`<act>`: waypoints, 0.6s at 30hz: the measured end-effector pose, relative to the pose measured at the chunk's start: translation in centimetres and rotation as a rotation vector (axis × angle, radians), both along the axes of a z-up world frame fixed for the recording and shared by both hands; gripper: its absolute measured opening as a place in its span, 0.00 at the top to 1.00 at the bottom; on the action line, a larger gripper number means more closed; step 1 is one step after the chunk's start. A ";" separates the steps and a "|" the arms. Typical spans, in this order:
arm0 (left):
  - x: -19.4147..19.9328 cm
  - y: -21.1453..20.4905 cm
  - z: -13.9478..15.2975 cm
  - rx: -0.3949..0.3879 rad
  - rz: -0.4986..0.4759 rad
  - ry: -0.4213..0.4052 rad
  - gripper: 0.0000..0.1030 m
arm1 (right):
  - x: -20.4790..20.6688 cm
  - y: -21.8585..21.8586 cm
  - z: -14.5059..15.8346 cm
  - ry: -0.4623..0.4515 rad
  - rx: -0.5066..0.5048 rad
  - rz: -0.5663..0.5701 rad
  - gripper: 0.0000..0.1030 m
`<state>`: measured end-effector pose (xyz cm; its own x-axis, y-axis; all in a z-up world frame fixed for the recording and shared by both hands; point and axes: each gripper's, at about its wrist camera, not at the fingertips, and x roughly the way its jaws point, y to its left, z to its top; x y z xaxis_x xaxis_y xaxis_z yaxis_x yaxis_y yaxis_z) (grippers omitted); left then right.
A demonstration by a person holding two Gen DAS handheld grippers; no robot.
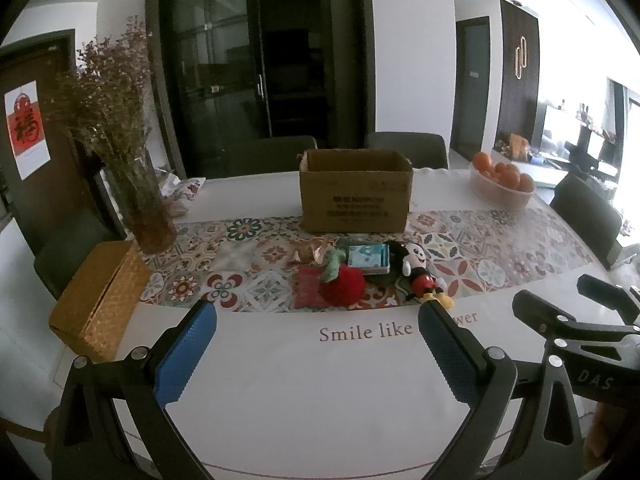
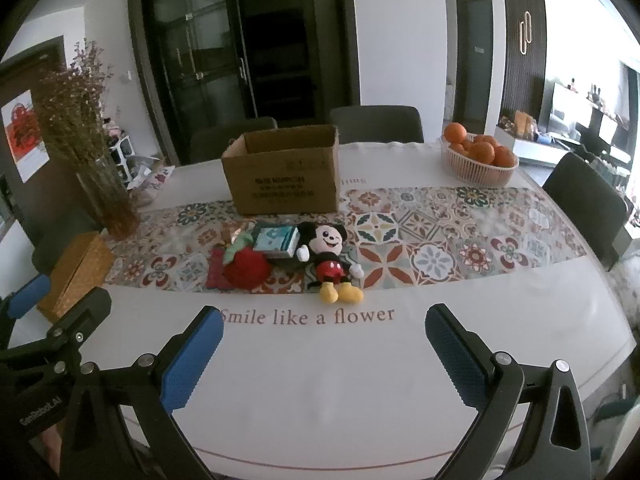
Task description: Organize soft objects
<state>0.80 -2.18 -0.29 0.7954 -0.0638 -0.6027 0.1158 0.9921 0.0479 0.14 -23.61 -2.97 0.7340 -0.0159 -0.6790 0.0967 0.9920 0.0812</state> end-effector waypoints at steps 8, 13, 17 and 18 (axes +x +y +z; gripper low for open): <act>2.1 -0.1 -0.3 0.005 -0.040 0.011 0.00 | 1.5 -0.1 -0.4 0.016 0.006 -0.029 0.01; 4.5 0.0 -1.0 0.009 -0.089 0.018 0.00 | 3.9 -0.1 -0.9 0.034 0.019 -0.056 0.01; 6.5 -0.1 -1.9 0.024 -0.144 0.018 0.00 | 5.9 0.0 -1.6 0.057 0.026 -0.078 0.01; 7.0 -0.1 -2.3 0.029 -0.162 0.015 0.00 | 6.3 0.0 -1.8 0.061 0.026 -0.083 0.01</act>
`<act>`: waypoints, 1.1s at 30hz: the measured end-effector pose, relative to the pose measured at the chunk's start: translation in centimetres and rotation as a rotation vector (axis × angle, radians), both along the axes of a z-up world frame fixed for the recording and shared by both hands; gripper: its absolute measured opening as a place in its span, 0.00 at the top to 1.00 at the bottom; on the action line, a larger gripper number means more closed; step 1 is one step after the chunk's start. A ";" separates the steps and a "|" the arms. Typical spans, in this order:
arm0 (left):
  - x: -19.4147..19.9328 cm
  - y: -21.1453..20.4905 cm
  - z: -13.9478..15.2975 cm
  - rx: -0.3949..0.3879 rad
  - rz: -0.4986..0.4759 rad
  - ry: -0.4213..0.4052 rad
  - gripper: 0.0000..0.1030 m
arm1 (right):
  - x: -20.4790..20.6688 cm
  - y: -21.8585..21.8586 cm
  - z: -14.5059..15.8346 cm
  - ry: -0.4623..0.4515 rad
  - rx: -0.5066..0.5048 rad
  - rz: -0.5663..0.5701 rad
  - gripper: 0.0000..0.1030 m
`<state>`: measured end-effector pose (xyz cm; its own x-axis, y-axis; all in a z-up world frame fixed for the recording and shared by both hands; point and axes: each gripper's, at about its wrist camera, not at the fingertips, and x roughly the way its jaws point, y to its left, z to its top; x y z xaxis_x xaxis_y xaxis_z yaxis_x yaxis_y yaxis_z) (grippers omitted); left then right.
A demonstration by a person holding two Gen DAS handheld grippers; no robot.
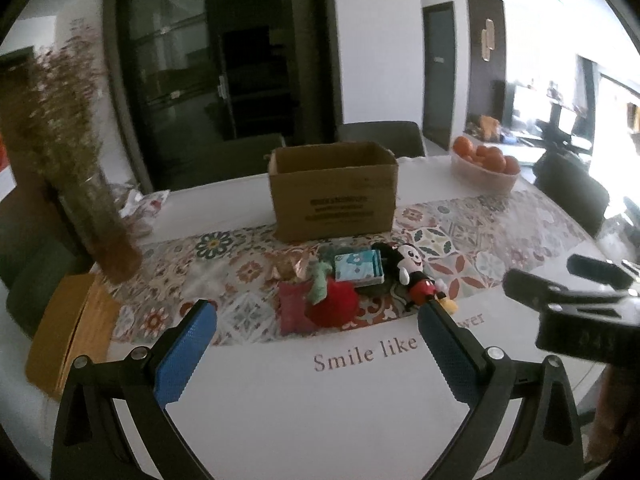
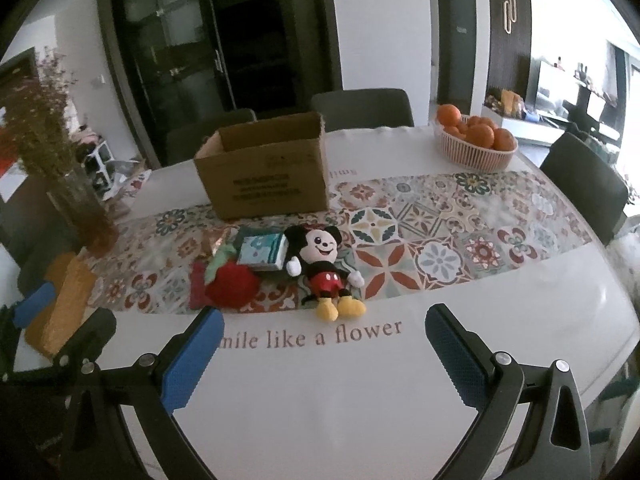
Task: Organize soft objects
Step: 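Move the left tool to the red fluffy plush while the right tool approaches the Mickey plush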
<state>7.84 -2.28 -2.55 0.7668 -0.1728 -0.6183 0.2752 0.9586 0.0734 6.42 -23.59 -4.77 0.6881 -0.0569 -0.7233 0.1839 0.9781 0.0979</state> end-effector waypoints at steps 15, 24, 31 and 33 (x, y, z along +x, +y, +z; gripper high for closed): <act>6.4 -1.6 -5.5 -0.004 -0.086 0.092 0.12 | 7.7 -0.5 -5.2 0.133 0.024 0.081 0.14; 10.0 -3.1 -10.3 0.026 -0.039 0.189 0.21 | 12.3 -1.3 -10.3 0.245 0.059 0.184 0.23; 11.9 -4.5 -13.9 0.081 -0.055 0.219 0.21 | 14.5 -2.1 -13.6 0.293 0.061 0.221 0.28; 12.3 -4.7 -14.5 0.089 -0.053 0.221 0.21 | 14.9 -2.1 -14.2 0.299 0.055 0.231 0.30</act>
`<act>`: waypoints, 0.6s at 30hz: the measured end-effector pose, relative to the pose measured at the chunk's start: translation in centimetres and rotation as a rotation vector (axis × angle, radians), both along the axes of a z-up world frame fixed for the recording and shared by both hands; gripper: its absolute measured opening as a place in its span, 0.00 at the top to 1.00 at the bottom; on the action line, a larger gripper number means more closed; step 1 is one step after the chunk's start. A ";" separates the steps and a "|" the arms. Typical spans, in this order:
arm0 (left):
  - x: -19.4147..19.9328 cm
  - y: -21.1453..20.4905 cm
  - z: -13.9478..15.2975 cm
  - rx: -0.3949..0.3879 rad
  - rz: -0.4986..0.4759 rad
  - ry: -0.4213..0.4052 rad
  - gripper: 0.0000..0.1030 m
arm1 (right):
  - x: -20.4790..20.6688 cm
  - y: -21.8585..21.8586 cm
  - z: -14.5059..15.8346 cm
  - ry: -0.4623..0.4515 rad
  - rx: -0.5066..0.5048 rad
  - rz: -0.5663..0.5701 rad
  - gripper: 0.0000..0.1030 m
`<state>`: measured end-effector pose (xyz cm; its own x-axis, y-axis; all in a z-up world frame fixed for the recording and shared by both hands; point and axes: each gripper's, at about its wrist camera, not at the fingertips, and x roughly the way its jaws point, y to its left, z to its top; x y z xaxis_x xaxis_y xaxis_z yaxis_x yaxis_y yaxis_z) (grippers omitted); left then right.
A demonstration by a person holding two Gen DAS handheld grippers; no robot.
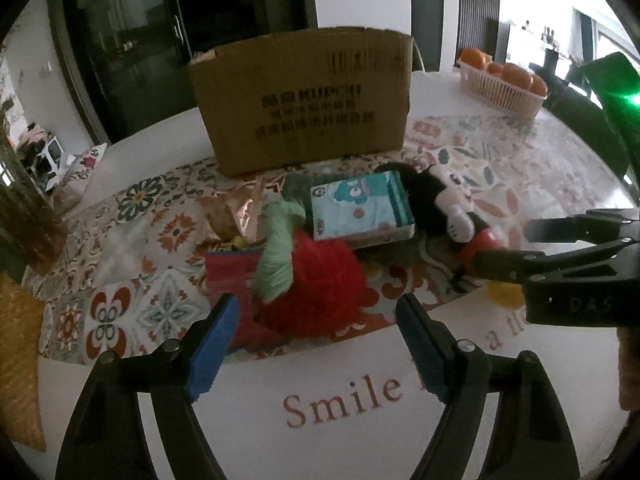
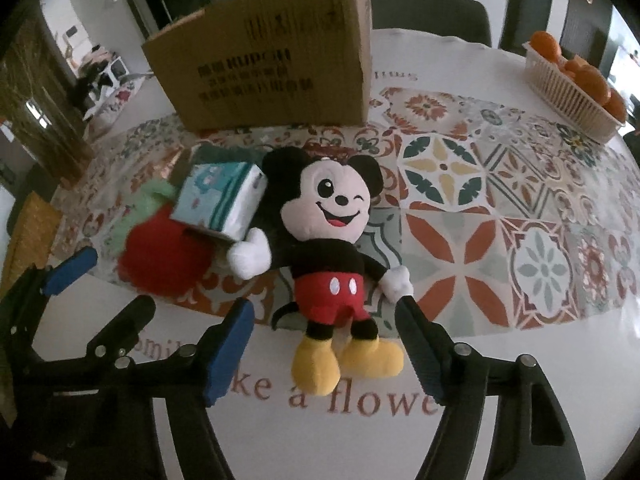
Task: Organize soft objects
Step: 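Move the left tool to the red fluffy plush while the right tool approaches the Mickey plush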
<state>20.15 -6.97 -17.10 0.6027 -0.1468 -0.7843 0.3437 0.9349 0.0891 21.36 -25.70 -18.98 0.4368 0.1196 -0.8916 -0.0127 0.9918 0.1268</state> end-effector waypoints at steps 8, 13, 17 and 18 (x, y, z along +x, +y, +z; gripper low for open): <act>1.7 -0.6 -2.3 0.014 0.009 0.019 0.27 | 1.9 -0.3 -2.1 0.006 0.028 0.022 0.33; 2.5 -1.3 -3.0 0.012 0.009 0.023 0.31 | 2.9 -0.5 -2.5 -0.006 0.039 0.034 0.34; 3.4 -1.3 -3.6 -0.003 0.026 0.045 0.31 | 3.7 -0.3 -2.6 -0.020 0.024 0.055 0.34; 3.7 -1.2 -3.7 -0.005 0.033 0.045 0.31 | 3.9 -0.2 -2.6 -0.022 0.022 0.058 0.34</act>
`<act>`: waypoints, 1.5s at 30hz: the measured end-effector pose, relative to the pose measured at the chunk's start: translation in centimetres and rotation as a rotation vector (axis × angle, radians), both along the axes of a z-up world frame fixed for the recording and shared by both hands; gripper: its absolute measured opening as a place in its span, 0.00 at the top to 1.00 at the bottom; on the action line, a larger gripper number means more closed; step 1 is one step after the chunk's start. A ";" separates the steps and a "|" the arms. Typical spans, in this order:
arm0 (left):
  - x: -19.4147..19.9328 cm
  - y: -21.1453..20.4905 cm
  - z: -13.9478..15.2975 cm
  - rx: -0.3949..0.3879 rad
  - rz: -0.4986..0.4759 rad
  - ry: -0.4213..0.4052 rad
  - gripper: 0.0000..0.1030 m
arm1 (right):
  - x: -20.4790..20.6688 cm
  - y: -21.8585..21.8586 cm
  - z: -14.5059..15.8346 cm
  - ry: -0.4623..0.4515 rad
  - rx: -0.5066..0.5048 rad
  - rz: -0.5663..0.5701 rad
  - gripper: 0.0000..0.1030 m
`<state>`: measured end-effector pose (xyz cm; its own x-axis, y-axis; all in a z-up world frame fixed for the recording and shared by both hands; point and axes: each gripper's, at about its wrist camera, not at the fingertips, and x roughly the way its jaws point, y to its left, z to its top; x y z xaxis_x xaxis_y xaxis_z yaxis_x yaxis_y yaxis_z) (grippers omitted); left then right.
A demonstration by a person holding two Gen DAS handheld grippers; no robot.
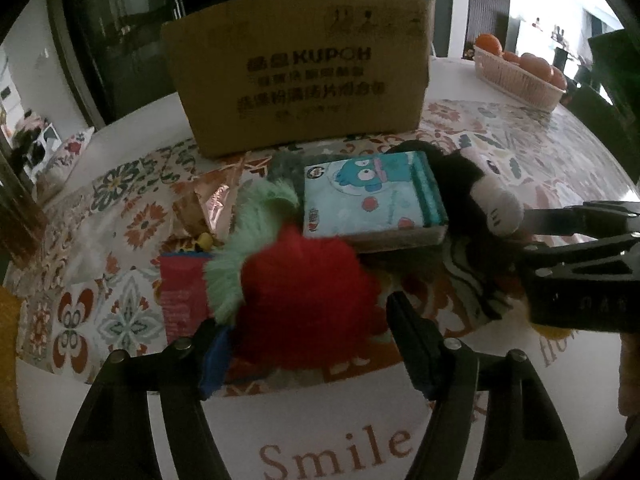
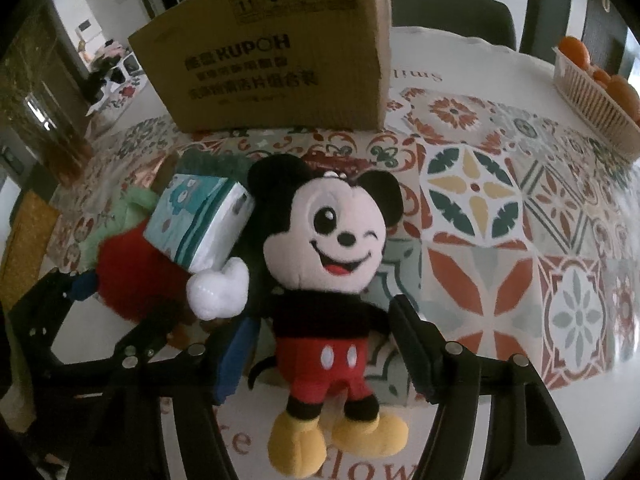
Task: Organize soft objects
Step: 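Move the left tool to the red fluffy plush while the right tool approaches the Mickey plush, then close the left tool on the red fluffy plush while the right tool grasps the Mickey plush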
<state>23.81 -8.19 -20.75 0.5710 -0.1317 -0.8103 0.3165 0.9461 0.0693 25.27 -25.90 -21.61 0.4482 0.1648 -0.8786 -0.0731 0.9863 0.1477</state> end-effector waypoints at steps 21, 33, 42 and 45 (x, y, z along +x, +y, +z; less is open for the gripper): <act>1.6 1.0 -0.2 -0.092 0.060 0.041 0.61 | 0.5 0.0 -0.3 0.002 0.068 -0.039 0.52; -1.8 1.2 3.1 -0.127 0.027 0.016 0.61 | -3.2 -0.1 2.7 -0.029 0.083 -0.084 0.52; -3.1 1.8 7.6 -0.160 0.016 -0.036 0.61 | -5.1 0.3 7.0 -0.115 0.096 -0.093 0.52; -3.1 2.2 9.5 -0.174 0.022 -0.062 0.61 | -5.2 0.5 8.5 -0.154 0.099 -0.094 0.52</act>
<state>20.74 -6.00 -11.26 0.6233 -0.2538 -0.7397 0.2962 0.9520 -0.0771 20.05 -25.37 -13.10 0.5938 0.1977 -0.7800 -0.0104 0.9712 0.2382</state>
